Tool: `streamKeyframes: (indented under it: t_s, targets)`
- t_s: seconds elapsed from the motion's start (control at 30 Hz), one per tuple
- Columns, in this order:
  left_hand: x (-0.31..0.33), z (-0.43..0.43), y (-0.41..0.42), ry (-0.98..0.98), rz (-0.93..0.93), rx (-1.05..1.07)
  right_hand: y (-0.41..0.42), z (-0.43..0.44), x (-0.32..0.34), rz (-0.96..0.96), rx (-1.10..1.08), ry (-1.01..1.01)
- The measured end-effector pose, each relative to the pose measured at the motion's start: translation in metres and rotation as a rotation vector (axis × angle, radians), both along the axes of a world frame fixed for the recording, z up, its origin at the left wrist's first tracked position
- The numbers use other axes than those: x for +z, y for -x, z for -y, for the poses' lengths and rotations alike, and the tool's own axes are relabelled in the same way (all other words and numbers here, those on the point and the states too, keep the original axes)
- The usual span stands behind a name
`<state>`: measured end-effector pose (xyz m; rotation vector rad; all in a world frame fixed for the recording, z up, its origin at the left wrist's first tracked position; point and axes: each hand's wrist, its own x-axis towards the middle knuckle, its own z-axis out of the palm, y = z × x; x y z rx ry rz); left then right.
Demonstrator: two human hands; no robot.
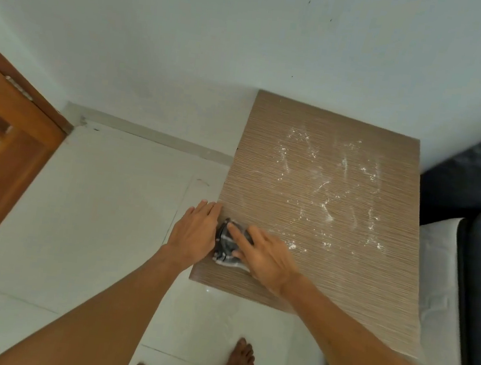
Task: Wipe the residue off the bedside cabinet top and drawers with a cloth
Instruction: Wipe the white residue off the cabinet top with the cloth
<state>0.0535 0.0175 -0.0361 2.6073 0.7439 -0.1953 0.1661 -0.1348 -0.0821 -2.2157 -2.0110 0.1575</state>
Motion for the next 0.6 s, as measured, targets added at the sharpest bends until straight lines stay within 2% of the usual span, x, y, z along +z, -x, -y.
streamKeyframes:
  t_s: [0.2, 0.4, 0.6]
  targets:
    - [-0.008, -0.03, -0.053, 0.036, 0.075, 0.036, -0.101, -0.056, 0.017, -0.014, -0.142, -0.167]
    - [-0.027, -0.048, -0.096, 0.022, 0.171, 0.149, -0.201, -0.127, 0.029, 0.084, -0.366, -0.115]
    - [-0.038, -0.049, -0.108, -0.006, 0.19, 0.253, -0.248, -0.177, 0.024, 0.141, -0.393, -0.08]
